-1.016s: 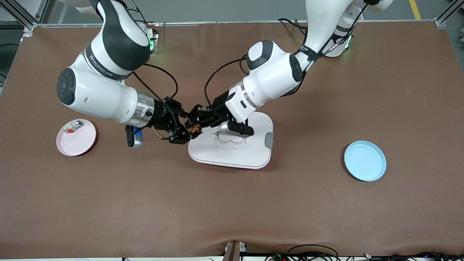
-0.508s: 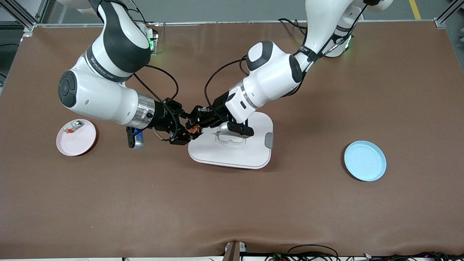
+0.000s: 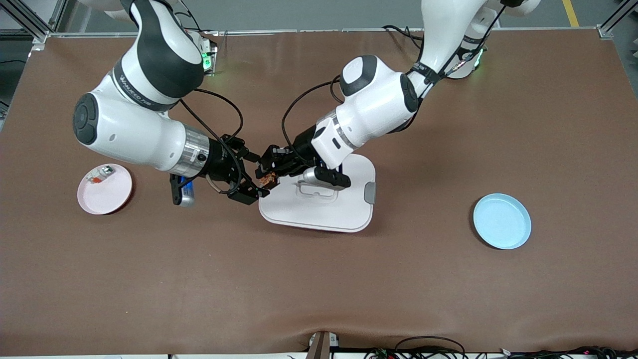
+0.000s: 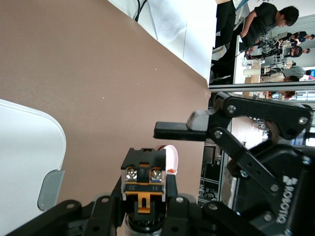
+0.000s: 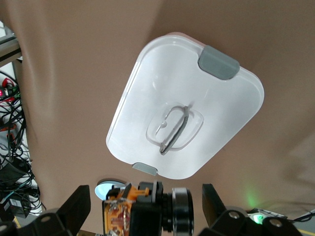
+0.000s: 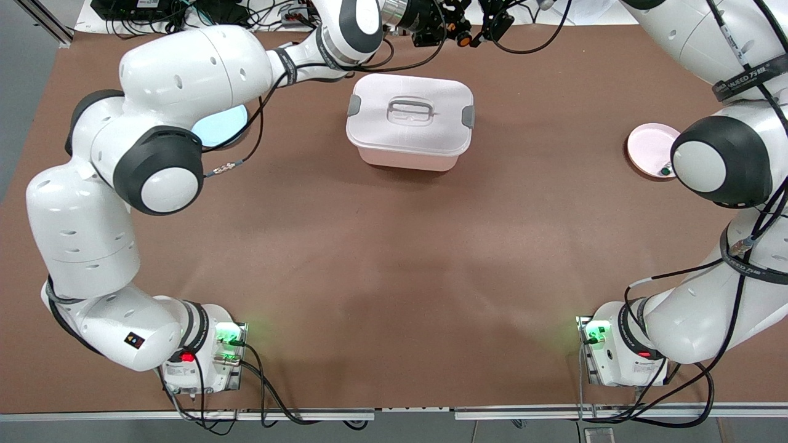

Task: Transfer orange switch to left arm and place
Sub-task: 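Open the right gripper and carry the switch away with the left gripper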

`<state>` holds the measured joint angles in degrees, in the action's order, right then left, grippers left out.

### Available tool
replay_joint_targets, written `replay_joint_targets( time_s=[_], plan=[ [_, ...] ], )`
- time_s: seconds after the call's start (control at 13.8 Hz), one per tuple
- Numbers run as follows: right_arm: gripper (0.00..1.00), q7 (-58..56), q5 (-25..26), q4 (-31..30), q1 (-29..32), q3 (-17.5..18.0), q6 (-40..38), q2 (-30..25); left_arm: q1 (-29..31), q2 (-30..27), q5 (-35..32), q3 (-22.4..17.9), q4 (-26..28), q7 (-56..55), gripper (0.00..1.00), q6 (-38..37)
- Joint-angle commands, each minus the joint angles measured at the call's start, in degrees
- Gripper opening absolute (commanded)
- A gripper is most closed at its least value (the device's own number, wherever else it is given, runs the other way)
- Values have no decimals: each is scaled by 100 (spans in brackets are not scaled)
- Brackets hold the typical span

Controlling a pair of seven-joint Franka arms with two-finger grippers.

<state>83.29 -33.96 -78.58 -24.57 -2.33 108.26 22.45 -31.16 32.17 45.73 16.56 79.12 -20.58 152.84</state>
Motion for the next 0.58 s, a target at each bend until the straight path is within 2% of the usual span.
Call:
replay_joint_targets(
  time_s=[0.0, 0.15, 0.36, 0.51],
  plan=[
    [100, -357, -40, 212, 171, -13, -165, 75, 74, -325, -108, -30, 226, 132, 6, -210],
    [100, -794, -14, 273, 338, -22, -506, 66, 153, -465, -309, -38, 366, 159, 6, -333],
    [100, -2058, 65, 309, 706, -39, -1174, 40, 276, -711, -810, -38, 578, 159, 6, -649],
    [100, -2753, 423, 317, 909, -30, -1438, 23, 425, -843, -1144, -30, 622, 159, 6, -965]
  ],
)
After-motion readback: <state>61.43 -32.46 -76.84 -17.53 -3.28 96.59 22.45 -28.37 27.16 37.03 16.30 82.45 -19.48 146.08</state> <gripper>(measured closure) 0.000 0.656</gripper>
